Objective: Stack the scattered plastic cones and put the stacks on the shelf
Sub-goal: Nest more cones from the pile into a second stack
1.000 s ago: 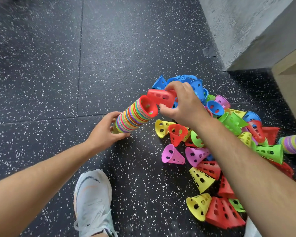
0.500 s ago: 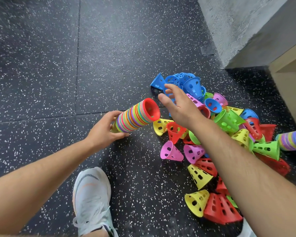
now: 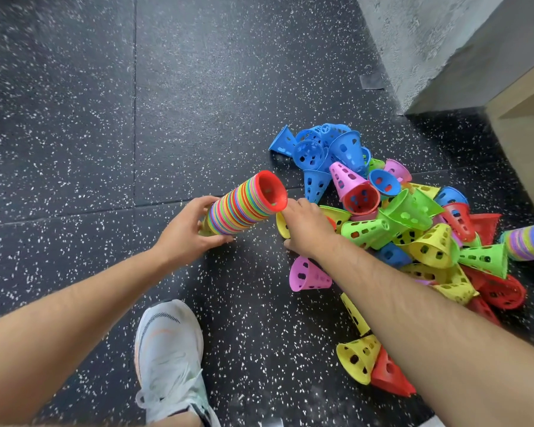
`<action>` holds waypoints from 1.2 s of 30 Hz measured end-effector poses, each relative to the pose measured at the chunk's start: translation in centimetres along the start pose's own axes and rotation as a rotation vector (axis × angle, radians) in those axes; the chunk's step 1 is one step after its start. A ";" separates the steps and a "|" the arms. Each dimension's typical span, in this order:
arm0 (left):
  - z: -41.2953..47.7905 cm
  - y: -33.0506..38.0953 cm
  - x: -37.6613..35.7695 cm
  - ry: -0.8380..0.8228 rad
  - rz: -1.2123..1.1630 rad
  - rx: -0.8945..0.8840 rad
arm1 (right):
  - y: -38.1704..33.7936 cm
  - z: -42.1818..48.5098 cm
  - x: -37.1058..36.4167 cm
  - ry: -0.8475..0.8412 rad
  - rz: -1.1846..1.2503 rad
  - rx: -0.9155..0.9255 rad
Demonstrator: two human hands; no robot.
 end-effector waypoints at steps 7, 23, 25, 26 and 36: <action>-0.1 -0.6 -0.1 0.002 -0.022 0.013 | 3.7 0.1 3.6 0.214 0.660 -0.273; -0.3 0.2 -0.1 -0.024 0.044 -0.032 | 1.3 -5.3 6.3 0.128 1.099 -0.307; -0.4 0.4 -0.3 -0.040 0.069 -0.062 | 1.6 -6.6 5.1 0.156 1.070 -0.359; -0.4 0.5 -0.4 -0.053 0.083 -0.073 | 1.9 -7.6 4.5 0.192 1.026 -0.389; -1.5 2.0 -1.0 -0.105 0.258 -0.154 | -0.2 -14.1 -4.3 -0.033 0.323 -0.203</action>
Point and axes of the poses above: each hand's wrist, its own z-axis towards the middle knuckle, its own x-axis out of the back of the hand, y = z × x, the point moved 8 cm from there along z, towards the middle knuckle, and after that the axes turned 2 degrees about -x, right-handed, at the moved point
